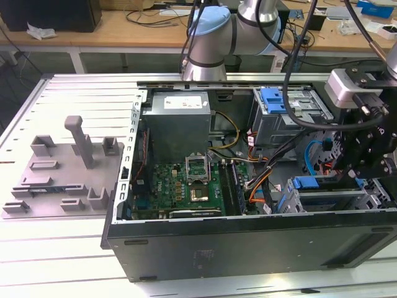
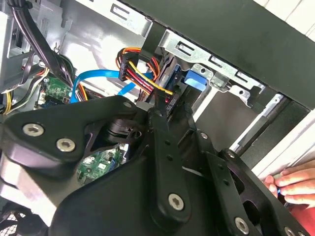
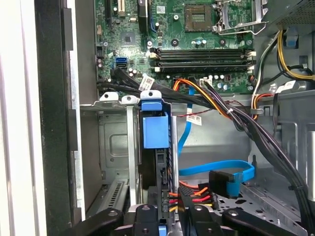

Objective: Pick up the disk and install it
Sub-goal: 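Insert the first disk wire, then insert the second disk wire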

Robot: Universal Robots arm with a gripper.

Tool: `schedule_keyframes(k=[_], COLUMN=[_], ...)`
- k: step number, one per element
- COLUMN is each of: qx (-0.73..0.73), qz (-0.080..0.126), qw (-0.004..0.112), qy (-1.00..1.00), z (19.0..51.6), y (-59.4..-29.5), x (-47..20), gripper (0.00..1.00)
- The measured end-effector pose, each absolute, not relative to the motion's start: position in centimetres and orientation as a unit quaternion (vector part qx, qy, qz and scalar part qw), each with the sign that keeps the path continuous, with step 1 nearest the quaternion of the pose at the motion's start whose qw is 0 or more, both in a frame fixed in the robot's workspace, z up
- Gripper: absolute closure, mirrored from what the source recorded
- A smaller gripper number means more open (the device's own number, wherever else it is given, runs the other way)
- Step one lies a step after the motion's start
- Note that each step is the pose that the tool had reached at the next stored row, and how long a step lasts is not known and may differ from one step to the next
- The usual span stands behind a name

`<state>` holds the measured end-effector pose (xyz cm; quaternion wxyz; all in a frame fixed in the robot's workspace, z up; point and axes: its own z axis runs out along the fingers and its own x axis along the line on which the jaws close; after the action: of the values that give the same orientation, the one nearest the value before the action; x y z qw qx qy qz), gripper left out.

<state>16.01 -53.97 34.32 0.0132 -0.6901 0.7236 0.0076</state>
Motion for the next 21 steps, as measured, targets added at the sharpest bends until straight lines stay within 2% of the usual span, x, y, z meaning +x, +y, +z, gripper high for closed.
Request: schedule_keyframes(k=[13,21], qx=[-0.690,-0.690], qz=[0.006,0.005], qw=[0.012,0.011], qy=[0.724,0.724], z=[37.0,37.1], y=[-53.3,-53.2], x=[16.1,16.2], gripper=[0.70,0.70])
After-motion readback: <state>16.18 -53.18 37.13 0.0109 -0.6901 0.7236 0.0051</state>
